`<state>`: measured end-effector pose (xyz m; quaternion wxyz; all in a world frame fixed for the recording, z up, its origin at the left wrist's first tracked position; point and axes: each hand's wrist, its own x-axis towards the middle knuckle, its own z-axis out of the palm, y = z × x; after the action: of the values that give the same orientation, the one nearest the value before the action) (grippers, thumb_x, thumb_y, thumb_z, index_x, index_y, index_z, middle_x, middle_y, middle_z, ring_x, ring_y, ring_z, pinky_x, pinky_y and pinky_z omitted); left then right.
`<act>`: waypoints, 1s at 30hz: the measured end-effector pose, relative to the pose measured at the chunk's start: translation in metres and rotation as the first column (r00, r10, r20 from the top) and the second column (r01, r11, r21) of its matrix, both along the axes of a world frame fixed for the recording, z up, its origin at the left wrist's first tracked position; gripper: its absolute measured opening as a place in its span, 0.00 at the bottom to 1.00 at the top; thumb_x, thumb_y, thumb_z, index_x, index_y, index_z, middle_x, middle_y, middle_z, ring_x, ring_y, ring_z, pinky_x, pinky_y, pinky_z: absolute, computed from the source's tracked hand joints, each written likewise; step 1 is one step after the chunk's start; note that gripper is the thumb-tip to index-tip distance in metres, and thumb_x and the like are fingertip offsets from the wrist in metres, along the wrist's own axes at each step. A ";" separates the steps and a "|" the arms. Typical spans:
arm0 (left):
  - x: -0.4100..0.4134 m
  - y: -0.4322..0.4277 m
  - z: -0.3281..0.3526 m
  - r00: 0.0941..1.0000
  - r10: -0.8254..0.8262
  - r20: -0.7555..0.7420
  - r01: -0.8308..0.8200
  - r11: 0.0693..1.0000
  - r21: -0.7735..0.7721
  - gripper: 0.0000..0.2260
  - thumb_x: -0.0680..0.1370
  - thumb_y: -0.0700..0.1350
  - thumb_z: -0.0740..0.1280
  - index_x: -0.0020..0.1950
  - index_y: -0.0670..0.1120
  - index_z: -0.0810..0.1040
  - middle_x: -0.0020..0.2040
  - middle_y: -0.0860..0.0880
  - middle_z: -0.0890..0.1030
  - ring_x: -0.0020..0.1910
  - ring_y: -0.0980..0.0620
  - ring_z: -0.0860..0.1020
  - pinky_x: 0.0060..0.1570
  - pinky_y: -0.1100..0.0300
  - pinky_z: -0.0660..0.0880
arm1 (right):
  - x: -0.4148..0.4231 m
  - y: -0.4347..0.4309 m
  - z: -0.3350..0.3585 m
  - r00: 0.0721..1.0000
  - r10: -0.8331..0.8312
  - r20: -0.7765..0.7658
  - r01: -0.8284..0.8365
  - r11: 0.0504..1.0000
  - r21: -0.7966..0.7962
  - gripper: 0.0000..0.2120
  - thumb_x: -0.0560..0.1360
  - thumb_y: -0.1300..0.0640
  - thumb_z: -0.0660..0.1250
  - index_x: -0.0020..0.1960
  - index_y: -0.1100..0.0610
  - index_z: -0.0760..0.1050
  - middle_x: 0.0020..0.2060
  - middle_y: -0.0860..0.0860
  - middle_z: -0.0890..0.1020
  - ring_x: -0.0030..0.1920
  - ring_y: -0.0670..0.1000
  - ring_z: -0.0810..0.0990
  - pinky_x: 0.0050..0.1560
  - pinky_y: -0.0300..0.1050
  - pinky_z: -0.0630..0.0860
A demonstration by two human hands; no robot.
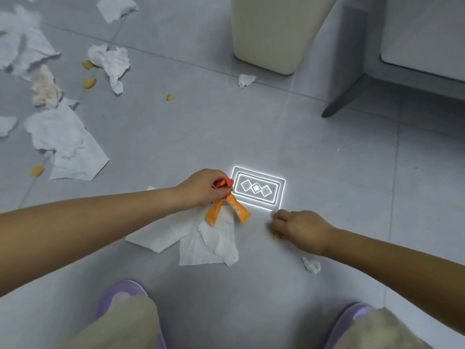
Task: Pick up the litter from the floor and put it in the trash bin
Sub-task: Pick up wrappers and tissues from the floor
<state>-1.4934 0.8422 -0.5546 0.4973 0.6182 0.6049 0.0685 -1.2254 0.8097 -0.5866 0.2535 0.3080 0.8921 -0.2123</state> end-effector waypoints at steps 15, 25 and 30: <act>0.016 -0.001 0.007 0.966 0.108 0.234 -0.074 0.986 -0.151 0.10 0.75 0.39 0.67 0.55 0.38 0.77 0.43 0.40 0.79 0.40 0.47 0.79 0.40 0.59 0.79 | -0.071 0.038 0.037 0.326 -0.904 -0.275 0.668 0.427 -0.610 0.10 0.69 0.64 0.71 0.35 0.52 0.74 0.30 0.50 0.79 0.36 0.53 0.81 0.42 0.47 0.78; -0.005 0.008 0.001 0.997 0.083 0.004 -0.083 0.996 -0.023 0.06 0.73 0.42 0.70 0.46 0.40 0.79 0.34 0.50 0.77 0.34 0.53 0.75 0.36 0.64 0.71 | -0.005 0.030 0.039 0.959 -0.227 0.167 0.260 0.942 -0.213 0.09 0.69 0.50 0.68 0.46 0.53 0.78 0.45 0.49 0.83 0.46 0.52 0.79 0.46 0.44 0.75; -0.031 0.019 0.000 0.985 0.174 -0.008 -0.173 0.984 0.033 0.07 0.73 0.40 0.70 0.47 0.37 0.79 0.35 0.46 0.77 0.33 0.53 0.74 0.39 0.61 0.72 | 0.034 -0.029 0.019 0.927 0.238 0.291 -0.154 0.946 -0.286 0.26 0.73 0.52 0.61 0.69 0.50 0.57 0.63 0.55 0.68 0.54 0.61 0.76 0.49 0.52 0.72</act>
<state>-1.5248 0.8614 -0.5544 0.4761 0.5715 0.6579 0.1180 -1.1910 0.7806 -0.5674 0.4535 0.2114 0.8299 -0.2469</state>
